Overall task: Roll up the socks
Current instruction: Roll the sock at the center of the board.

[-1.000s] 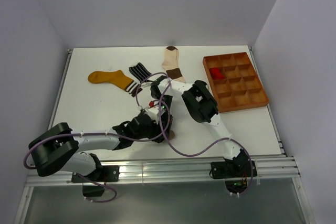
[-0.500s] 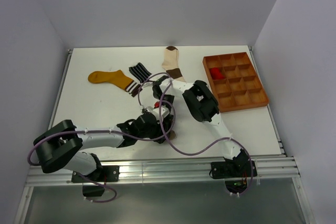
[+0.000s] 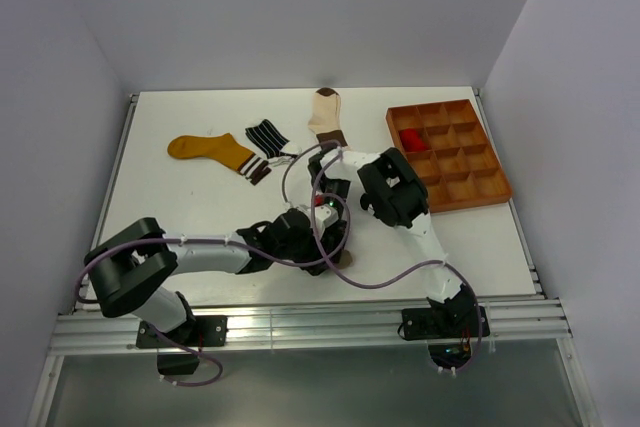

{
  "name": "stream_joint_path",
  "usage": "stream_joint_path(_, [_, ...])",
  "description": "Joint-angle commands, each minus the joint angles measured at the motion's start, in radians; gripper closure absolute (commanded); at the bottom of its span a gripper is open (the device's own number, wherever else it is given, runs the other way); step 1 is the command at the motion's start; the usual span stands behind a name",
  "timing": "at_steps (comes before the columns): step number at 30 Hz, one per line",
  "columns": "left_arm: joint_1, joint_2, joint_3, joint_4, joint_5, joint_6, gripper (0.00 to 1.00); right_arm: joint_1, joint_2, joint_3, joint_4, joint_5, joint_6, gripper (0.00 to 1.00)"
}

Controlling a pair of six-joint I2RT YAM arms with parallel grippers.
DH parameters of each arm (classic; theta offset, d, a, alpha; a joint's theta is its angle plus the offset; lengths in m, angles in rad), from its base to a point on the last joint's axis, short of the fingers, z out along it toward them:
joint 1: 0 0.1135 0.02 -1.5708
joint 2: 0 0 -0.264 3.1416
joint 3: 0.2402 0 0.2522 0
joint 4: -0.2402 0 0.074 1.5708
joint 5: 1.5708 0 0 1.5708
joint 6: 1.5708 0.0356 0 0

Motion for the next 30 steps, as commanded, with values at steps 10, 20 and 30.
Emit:
stream_joint_path(10, [0.000, 0.096, 0.079, 0.017, 0.055, -0.002, 0.46, -0.055, -0.026, -0.092, 0.194, 0.264, -0.071, 0.88])
stream_joint_path(20, [0.000, 0.154, 0.066, 0.069, 0.082, -0.106, 0.79, -0.056, -0.046, -0.114, 0.242, 0.238, -0.012, 0.84])
stream_joint_path(30, [0.023, 0.222, 0.038, 0.009, 0.208, -0.246, 1.00, -0.068, -0.134, -0.170, 0.343, 0.180, 0.060, 0.75])
